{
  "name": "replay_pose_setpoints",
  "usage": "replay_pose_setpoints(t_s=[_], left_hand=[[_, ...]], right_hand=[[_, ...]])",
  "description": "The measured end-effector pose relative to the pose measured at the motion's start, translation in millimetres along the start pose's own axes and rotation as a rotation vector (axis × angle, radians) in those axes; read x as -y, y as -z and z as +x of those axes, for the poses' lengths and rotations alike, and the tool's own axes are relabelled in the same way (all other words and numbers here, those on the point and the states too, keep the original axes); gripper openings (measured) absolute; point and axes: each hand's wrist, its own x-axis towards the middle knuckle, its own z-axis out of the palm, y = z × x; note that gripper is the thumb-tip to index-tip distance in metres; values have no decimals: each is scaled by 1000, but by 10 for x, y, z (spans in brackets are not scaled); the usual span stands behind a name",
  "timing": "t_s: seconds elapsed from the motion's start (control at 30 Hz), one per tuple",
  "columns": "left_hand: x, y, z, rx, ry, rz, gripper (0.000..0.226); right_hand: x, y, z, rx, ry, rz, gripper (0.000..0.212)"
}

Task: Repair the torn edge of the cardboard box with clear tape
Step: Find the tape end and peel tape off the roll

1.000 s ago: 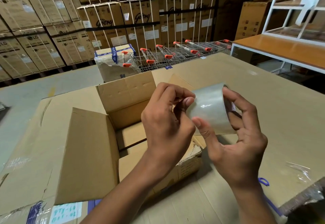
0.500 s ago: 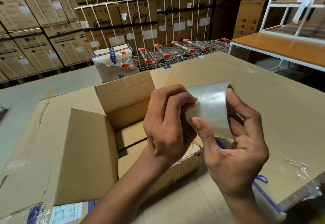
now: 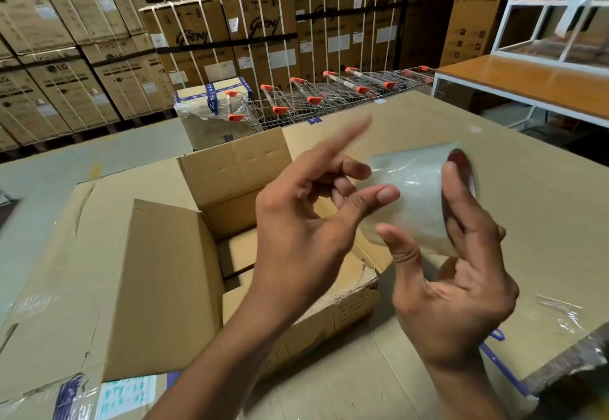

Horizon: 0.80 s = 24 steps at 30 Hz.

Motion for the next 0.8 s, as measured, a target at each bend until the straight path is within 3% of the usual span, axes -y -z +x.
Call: replay_pose_setpoints(t_s=[0.17,0.4,0.57,0.7,0.8], left_hand=[[97,-6,1,-76,18,121,19],[128,-32,-27,-114,-175,361,14],[211,-98,-41,-133,-285,357,14],[238,-114,-41,-182,-396,384,15],[264,-117,-26,-204,-457,405,14]], right_hand=[[28,-22,-44,38,-35,-35,60],[-16,-23,-80,107,-96,32,57],[-30,-45,-122,114,-50,-29,55],[113,-66,-69,83,-250,104,57],[177,-61,-28,83,-296,119,58]])
